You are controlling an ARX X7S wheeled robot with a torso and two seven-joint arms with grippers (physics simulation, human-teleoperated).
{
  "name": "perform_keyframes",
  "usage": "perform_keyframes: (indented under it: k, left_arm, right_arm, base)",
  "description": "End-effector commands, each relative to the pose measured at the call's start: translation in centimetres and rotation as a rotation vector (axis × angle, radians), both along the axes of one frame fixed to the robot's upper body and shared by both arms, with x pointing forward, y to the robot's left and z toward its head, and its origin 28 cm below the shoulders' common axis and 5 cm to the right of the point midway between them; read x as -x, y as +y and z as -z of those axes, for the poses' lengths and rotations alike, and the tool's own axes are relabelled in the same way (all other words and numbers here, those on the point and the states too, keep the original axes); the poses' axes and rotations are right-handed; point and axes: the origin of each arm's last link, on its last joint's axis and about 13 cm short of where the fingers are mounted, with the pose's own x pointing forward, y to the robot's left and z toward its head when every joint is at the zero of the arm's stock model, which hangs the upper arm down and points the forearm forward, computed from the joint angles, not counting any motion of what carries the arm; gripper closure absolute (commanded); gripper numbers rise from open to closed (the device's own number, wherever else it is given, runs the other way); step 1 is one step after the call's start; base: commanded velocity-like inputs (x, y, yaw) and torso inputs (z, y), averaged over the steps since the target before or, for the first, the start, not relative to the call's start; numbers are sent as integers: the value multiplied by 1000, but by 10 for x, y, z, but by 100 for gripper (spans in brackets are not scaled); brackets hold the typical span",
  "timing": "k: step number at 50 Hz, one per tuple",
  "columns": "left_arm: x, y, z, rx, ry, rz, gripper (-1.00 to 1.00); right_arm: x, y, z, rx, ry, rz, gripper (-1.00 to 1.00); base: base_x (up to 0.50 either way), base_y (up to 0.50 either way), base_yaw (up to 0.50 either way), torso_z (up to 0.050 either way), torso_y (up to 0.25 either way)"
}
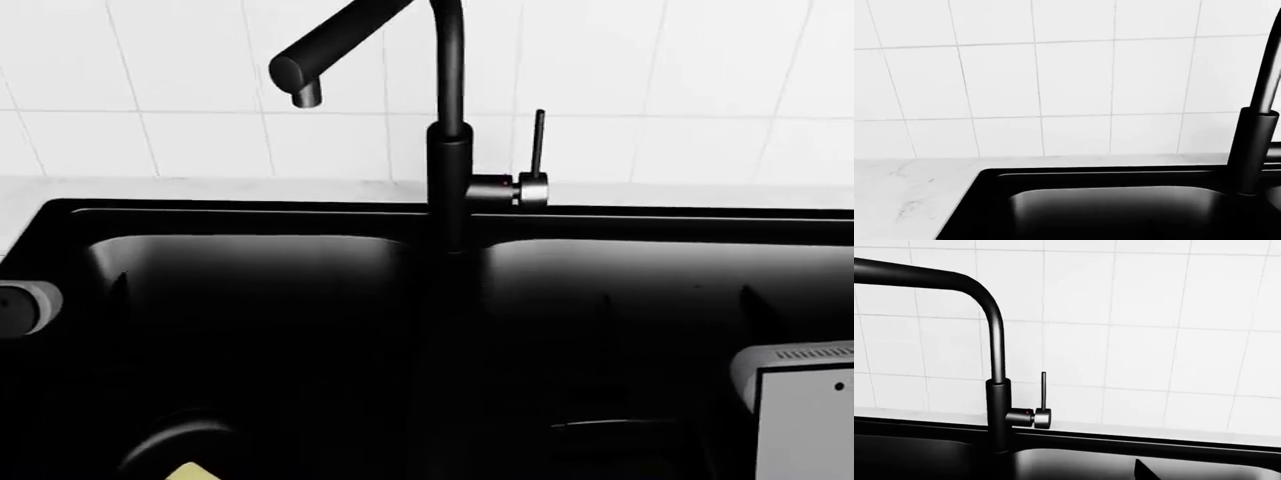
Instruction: Pick the pan and sponge and place them into the sink. Then turn on the water.
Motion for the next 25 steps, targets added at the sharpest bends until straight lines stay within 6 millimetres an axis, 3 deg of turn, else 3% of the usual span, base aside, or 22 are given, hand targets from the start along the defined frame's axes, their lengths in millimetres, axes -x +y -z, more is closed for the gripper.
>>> perform_keyframes:
  k: [1, 12, 25]
  left_arm:
    - [-2, 1, -1, -3, -4, 5, -100]
    - [-1, 2, 2, 2, 1, 1, -100]
    - [1, 6, 2, -5, 6, -10, -100]
  right_arm:
    - [0, 0, 1, 2, 4, 9, -100]
    - [-1, 1, 0, 6, 6, 1, -100]
    - [-3, 0, 2, -18, 22, 24, -100]
  base:
    - [129, -367, 0, 0, 0]
    - [129, -334, 0, 0, 0]
    - [16, -10, 0, 0, 0]
